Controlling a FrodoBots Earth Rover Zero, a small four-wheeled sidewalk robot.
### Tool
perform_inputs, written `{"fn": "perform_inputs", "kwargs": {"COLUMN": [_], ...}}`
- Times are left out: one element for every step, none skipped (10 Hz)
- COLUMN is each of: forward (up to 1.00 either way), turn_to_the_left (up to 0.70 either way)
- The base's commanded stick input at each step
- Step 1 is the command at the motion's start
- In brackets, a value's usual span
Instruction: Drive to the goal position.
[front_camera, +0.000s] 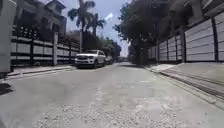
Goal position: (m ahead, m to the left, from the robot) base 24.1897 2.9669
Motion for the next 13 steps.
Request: {"fn": "perform_inputs", "kwargs": {"forward": [1.00, 1.00, 1.00, 1.00, 1.00, 1.00, 1.00, 1.00, 1.00, 1.00, 1.00, 1.00, 1.00], "turn_to_the_left": [-0.37, -0.37, 0.03, -0.16, -0.37, -0.37, -0.37, -0.29, -0.02, -0.35, -0.19, 0.01, 0.03]}}
